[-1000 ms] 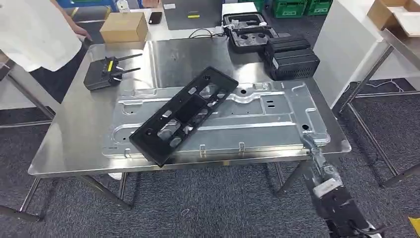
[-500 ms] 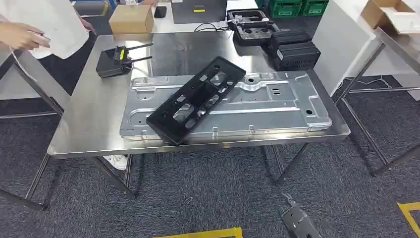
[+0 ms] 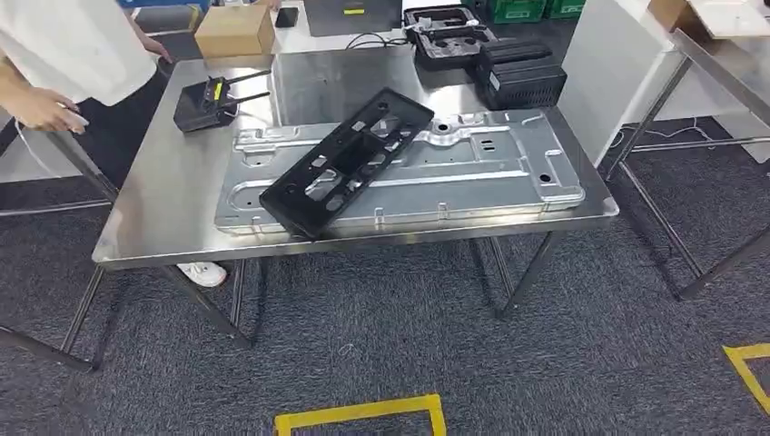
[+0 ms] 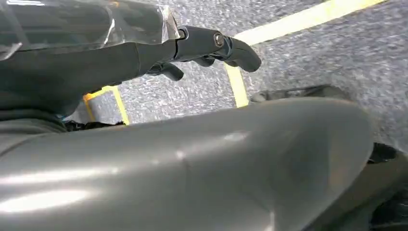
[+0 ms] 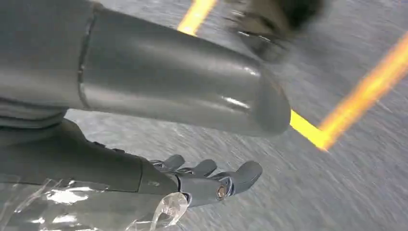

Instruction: Take the parts from the cabinet and place them on the table.

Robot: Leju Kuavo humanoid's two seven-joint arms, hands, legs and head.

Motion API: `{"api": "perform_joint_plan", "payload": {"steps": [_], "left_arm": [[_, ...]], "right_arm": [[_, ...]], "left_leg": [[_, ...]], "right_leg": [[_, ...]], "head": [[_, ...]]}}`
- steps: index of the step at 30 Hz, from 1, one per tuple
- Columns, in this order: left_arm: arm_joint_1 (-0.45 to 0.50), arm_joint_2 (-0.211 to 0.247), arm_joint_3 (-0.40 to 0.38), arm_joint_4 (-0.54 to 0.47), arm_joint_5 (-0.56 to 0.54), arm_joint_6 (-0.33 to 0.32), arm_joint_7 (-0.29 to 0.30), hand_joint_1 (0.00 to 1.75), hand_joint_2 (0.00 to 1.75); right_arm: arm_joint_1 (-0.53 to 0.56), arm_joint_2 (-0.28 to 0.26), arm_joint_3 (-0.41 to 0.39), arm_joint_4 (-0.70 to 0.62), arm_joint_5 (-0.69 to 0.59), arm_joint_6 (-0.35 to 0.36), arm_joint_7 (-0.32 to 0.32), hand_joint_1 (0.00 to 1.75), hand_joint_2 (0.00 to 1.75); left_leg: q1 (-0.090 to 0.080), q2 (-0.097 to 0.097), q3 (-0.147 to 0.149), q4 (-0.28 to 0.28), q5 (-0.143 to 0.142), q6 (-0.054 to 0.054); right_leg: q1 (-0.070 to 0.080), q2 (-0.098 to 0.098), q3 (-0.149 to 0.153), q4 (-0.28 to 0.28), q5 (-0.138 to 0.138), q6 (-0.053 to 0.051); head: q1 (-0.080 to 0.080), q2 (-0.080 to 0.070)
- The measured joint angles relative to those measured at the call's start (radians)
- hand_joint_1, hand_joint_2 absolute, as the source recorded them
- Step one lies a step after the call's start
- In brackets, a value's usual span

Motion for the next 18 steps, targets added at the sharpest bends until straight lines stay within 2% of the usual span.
{"api": "perform_joint_plan", "payload": {"steps": [1,2,3,4,5,7,8,9,10,11,12,13,14,15,16,17,18], "left_arm": [[0.000,0.002,0.000,0.000,0.001,0.000,-0.001,0.00,0.00],[-0.001,0.003,0.000,0.000,0.002,0.000,-0.001,0.00,0.00],[-0.003,0.005,0.000,0.000,0.003,0.000,-0.001,0.00,0.00],[-0.006,0.007,0.000,0.000,0.004,0.000,0.003,0.00,0.00],[-0.005,0.008,0.000,0.000,0.004,0.000,0.006,0.00,0.00],[-0.004,0.011,0.000,0.000,0.003,0.000,0.007,0.00,0.00],[-0.003,0.011,0.000,0.000,0.003,0.000,0.009,0.00,0.00],[-0.006,0.013,0.000,0.000,0.002,0.001,0.011,0.00,0.00],[-0.007,0.016,0.000,0.000,0.002,0.005,0.013,0.00,0.00],[-0.006,0.016,0.000,0.000,0.002,0.005,0.015,0.00,0.00],[-0.005,0.017,0.000,0.000,0.002,0.005,0.021,0.00,0.00],[-0.004,0.017,0.000,0.000,0.001,0.005,0.024,0.00,0.00],[-0.003,0.017,0.000,0.000,0.001,0.005,0.028,0.00,0.00],[-0.003,0.018,0.000,0.000,0.000,0.005,0.033,0.00,0.00],[-0.003,0.019,0.000,0.000,0.000,0.005,0.036,0.00,0.00],[-0.003,0.020,0.000,0.000,-0.001,0.005,0.039,0.00,0.00],[-0.005,0.021,0.000,0.000,-0.001,0.005,0.040,0.00,0.00]], "right_arm": [[-0.010,0.013,0.023,0.039,0.002,0.011,-0.006,0.00,0.00],[-0.019,0.024,0.043,0.071,0.001,0.024,-0.014,0.00,0.00],[-0.031,0.036,0.059,0.104,-0.003,0.040,-0.026,0.00,0.00],[-0.040,0.053,0.075,0.143,-0.010,0.055,-0.036,0.00,0.00],[-0.044,0.065,0.090,0.185,-0.017,0.069,-0.043,0.00,0.00],[-0.055,0.090,0.117,0.248,-0.032,0.084,-0.064,0.00,0.00],[-0.055,0.100,0.126,0.288,-0.040,0.090,-0.075,0.00,0.00],[-0.063,0.114,0.136,0.321,-0.051,0.098,-0.083,0.00,0.00],[-0.067,0.137,0.146,0.373,-0.074,0.110,-0.095,0.00,0.00],[-0.071,0.156,0.150,0.417,-0.092,0.119,-0.102,0.00,0.00],[-0.075,0.175,0.153,0.454,-0.108,0.123,-0.108,0.00,0.00],[-0.079,0.195,0.156,0.500,-0.121,0.128,-0.115,0.00,0.00],[-0.083,0.214,0.159,0.534,-0.135,0.132,-0.116,0.00,0.00],[-0.089,0.238,0.161,0.587,-0.152,0.139,-0.117,0.00,0.00],[-0.092,0.261,0.161,0.625,-0.167,0.138,-0.119,0.00,0.00],[-0.096,0.276,0.161,0.658,-0.178,0.135,-0.121,0.00,0.00],[-0.102,0.292,0.162,0.681,-0.187,0.129,-0.124,0.00,0.00]], "left_leg": [[0.003,0.000,0.051,-0.074,0.041,-0.003],[0.005,0.000,0.115,-0.173,0.072,-0.004],[0.006,-0.003,0.179,-0.276,0.067,-0.003],[0.000,-0.010,0.212,-0.346,0.049,0.002],[-0.004,-0.011,0.200,-0.327,0.059,0.013],[-0.012,-0.011,0.190,-0.326,0.063,0.023],[-0.004,-0.010,0.181,-0.334,0.076,0.038],[-0.003,-0.006,0.174,-0.335,0.086,0.049],[-0.004,-0.005,0.163,-0.334,0.096,0.061],[-0.007,-0.004,0.153,-0.334,0.104,0.063],[-0.011,-0.003,0.142,-0.333,0.113,0.065],[-0.014,-0.002,0.130,-0.332,0.121,0.067],[-0.016,-0.001,0.120,-0.332,0.129,0.067],[-0.017,0.000,0.108,-0.329,0.137,0.067],[-0.017,0.000,0.097,-0.327,0.143,0.065],[-0.017,0.000,0.087,-0.322,0.148,0.061],[-0.017,0.000,0.086,-0.313,0.151,0.058]], "right_leg": [[-0.002,0.002,-0.011,0.001,0.008,0.005],[-0.004,0.004,-0.020,0.001,0.017,0.010],[-0.005,0.006,-0.026,0.002,0.025,0.017],[-0.001,0.007,-0.033,0.002,0.033,0.024],[-0.002,0.007,-0.028,-0.006,0.044,0.029],[-0.004,0.010,-0.030,-0.011,0.059,0.044],[-0.004,0.013,-0.032,-0.014,0.065,0.051],[-0.008,0.011,-0.044,0.007,0.030,0.051],[-0.008,0.010,-0.065,0.065,-0.036,0.050],[-0.008,0.009,-0.091,0.152,-0.104,0.051],[-0.007,0.009,-0.118,0.244,-0.158,0.053],[-0.006,0.009,-0.134,0.316,-0.182,0.054],[-0.004,0.009,-0.132,0.348,-0.178,0.053],[-0.004,0.009,-0.104,0.331,-0.149,0.051],[-0.003,0.009,-0.054,0.270,-0.114,0.048],[-0.003,0.009,0.011,0.181,-0.084,0.045],[-0.003,0.008,0.074,0.094,-0.078,0.042]], "head": [[0.000,0.000],[0.000,0.000],[0.000,0.000],[0.000,0.000],[0.001,0.000],[0.001,0.000],[0.000,0.000],[0.001,0.000],[0.001,0.000],[0.001,0.000],[0.001,0.000],[0.001,0.000],[0.001,0.000],[0.001,0.000],[0.001,0.000],[0.001,0.000],[0.001,0.000]]}}
